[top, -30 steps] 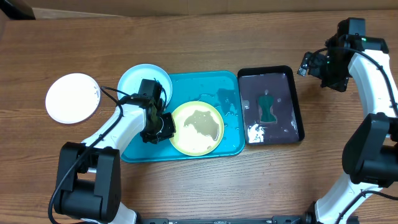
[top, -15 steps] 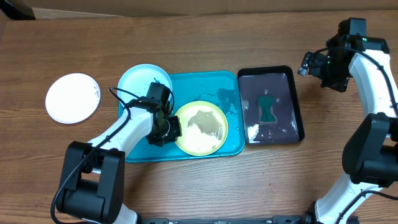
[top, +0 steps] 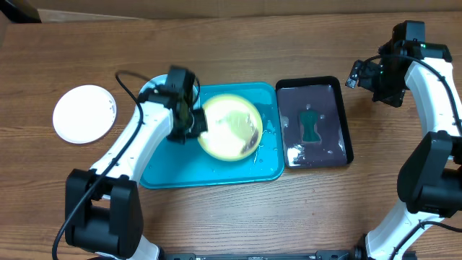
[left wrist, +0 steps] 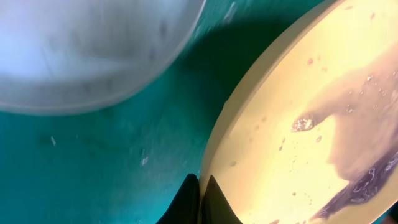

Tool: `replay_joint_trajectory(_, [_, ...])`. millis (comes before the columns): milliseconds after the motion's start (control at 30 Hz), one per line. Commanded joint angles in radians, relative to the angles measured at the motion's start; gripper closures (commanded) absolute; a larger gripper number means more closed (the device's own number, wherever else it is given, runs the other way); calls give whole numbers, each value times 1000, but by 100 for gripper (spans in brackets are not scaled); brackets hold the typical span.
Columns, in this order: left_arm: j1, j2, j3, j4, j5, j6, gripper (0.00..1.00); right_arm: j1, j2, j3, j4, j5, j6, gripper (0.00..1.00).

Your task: Clean dirty plates on tray and stack at the side

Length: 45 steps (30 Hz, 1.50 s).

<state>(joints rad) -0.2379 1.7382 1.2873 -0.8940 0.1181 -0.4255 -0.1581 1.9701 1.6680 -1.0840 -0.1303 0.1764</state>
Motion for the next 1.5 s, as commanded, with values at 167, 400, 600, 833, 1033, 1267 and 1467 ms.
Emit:
replay_joint_trajectory(167, [-18, 3, 157, 66, -29, 29, 96, 0, -16, 14, 8, -1, 3, 0])
replay_joint_trajectory(400, [-125, 3, 157, 215, -65, 3, 96, 0, -16, 14, 9, -2, 3, 0])
replay_joint_trajectory(600, [-258, 3, 157, 332, -152, -28, 96, 0, -16, 14, 9, -2, 3, 0])
replay_joint_trajectory(833, [-415, 3, 157, 421, -343, -26, 96, 0, -16, 14, 9, -2, 3, 0])
replay_joint_trajectory(1033, [-519, 8, 157, 482, -473, 55, 96, 0, -16, 14, 9, -2, 3, 0])
replay_joint_trajectory(1267, [-579, 21, 157, 510, -547, 199, 96, 0, -16, 14, 9, -2, 3, 0])
replay_joint_trajectory(1467, [-650, 21, 157, 522, -742, 352, 96, 0, -16, 14, 9, -2, 3, 0])
